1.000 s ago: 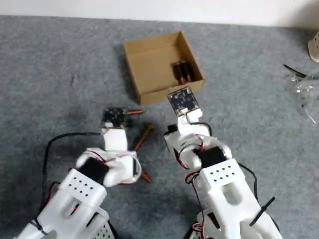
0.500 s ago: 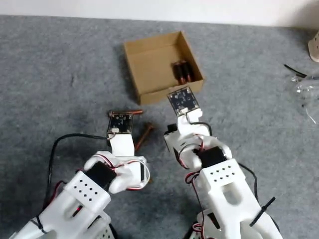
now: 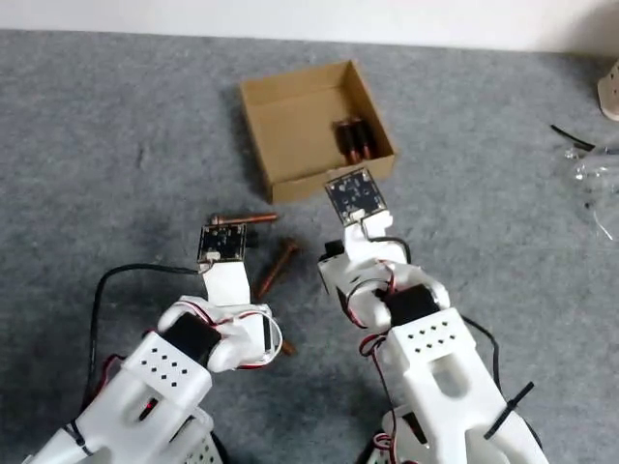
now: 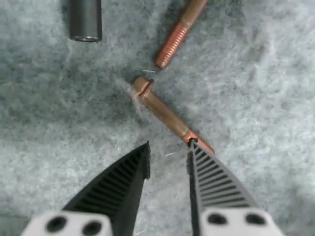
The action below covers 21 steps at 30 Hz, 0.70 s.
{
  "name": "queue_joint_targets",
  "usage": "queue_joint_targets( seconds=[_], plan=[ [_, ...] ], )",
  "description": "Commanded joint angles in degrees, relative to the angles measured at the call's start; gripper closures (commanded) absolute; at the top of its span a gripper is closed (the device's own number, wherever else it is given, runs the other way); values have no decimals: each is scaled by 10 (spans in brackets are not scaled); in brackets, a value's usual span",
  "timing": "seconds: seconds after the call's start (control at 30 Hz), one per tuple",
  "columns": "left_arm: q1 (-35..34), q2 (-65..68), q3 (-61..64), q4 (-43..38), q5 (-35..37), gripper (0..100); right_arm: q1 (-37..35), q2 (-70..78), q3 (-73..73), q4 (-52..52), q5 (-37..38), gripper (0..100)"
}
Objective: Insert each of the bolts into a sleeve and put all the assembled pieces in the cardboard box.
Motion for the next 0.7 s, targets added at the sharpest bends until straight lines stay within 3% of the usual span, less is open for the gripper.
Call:
queue_joint_targets(
  seconds=[0.0, 0.13, 0.67],
  plan=[
    [-4, 0, -2, -6, 5, 874, 10, -20, -3, -19, 8, 995],
    [-4, 0, 12, -8, 5, 874, 10, -20, -3, -19, 8, 995],
    [-7, 0, 90, -137, 5, 874, 10, -20, -3, -19, 9, 995]
  ],
)
